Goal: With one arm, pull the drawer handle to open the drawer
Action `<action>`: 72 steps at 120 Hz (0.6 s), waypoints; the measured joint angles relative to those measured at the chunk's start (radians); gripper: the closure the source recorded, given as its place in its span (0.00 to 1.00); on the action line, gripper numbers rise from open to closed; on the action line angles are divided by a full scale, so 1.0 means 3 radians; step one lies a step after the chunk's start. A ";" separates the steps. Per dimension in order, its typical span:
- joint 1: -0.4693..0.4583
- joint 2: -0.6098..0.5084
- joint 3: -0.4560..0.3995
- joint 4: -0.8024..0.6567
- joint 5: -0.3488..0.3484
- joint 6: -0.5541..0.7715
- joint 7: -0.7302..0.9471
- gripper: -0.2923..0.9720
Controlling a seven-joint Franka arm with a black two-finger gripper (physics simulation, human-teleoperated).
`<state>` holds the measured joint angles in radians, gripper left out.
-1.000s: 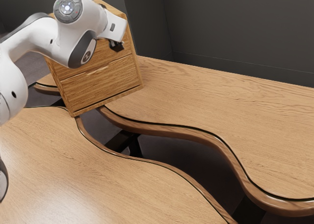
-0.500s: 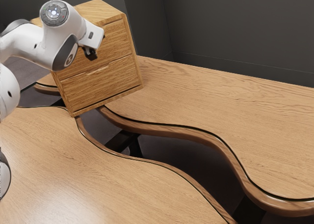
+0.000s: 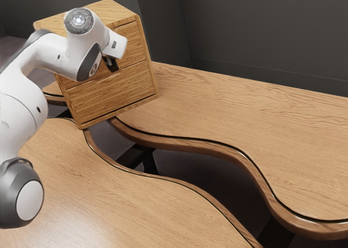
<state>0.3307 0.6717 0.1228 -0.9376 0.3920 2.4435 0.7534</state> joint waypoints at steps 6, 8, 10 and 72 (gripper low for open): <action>-0.0001 0.0005 -0.0004 0.0001 -0.0019 -0.0011 0.0006 0.23; -0.0002 0.0006 -0.0005 0.0000 -0.0024 -0.0014 0.0008 0.23; -0.0002 0.0005 -0.0003 0.0000 -0.0029 -0.0017 0.0009 0.23; -0.0570 -0.0860 0.0133 -0.1127 -0.0254 -0.0160 0.0082 0.17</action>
<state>0.1598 0.4136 0.1629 -1.2757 0.3159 2.3956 0.7780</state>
